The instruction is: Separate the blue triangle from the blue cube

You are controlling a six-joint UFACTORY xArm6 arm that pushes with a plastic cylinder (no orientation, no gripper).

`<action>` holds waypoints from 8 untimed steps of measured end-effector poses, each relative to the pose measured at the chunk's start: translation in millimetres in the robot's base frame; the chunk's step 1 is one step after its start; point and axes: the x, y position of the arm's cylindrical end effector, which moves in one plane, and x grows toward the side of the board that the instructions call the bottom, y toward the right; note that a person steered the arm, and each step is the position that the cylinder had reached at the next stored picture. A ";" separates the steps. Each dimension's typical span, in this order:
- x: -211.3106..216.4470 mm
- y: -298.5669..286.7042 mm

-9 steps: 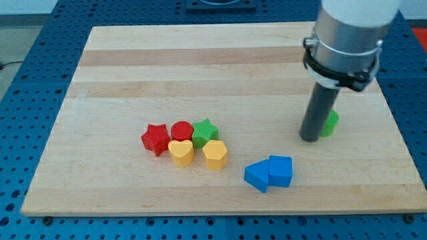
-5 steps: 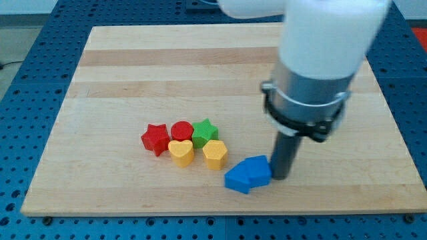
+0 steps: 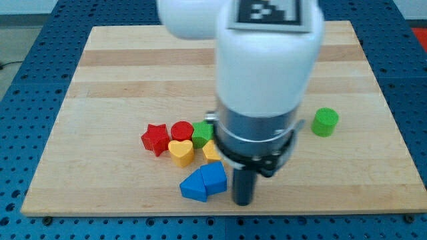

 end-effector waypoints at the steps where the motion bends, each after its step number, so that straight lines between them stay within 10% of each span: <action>1: -7.3 -23.6; 8: 5.1 -93.4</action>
